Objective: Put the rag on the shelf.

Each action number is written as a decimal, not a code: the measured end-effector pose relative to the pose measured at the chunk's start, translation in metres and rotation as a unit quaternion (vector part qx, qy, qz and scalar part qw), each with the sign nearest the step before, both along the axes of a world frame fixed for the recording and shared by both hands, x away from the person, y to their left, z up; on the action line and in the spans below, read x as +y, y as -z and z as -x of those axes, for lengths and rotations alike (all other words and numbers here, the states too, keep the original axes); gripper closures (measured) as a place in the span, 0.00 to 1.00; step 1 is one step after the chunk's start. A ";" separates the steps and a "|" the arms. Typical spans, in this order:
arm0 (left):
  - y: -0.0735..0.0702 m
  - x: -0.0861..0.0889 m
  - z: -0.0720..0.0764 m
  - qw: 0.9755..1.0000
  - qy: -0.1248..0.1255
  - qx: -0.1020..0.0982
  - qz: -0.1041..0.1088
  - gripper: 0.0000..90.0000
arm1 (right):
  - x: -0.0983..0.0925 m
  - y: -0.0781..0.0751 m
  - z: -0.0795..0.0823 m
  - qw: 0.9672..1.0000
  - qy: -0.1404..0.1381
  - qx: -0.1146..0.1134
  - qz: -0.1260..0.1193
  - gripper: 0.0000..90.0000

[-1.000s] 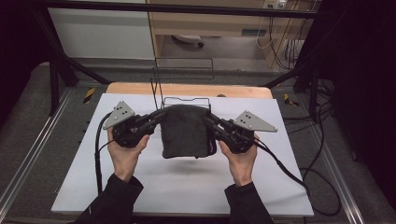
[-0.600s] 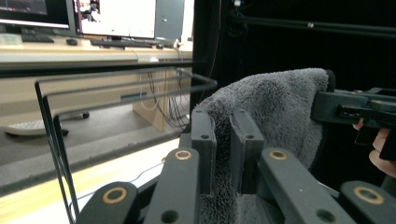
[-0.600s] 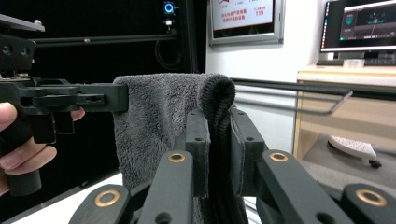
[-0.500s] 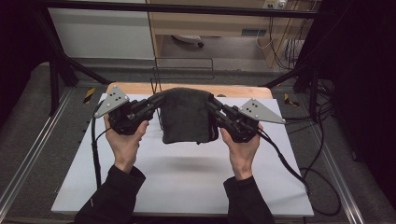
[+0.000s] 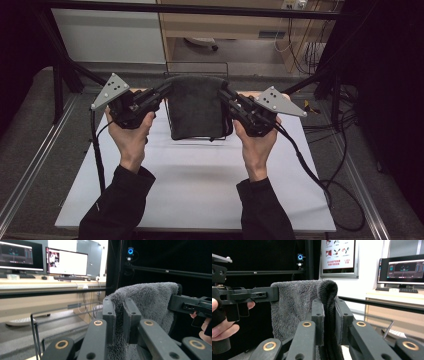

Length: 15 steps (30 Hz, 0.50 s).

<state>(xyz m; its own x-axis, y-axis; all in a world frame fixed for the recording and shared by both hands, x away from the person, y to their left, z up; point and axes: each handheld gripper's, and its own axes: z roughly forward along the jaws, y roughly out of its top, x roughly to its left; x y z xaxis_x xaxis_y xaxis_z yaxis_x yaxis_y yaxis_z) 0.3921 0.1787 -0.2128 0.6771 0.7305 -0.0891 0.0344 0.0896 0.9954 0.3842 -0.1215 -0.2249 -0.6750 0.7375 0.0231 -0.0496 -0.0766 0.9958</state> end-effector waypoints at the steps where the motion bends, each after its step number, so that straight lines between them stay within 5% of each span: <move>1: -0.003 0.000 -0.001 1.000 0.000 -0.002 0.003 0.91 | 0.000 -0.003 -0.001 1.000 0.001 -0.001 0.000 0.89; 15: -0.039 -0.002 -0.019 0.999 -0.012 -0.023 0.019 0.91 | 0.005 -0.041 -0.019 0.999 0.016 -0.029 -0.003 0.89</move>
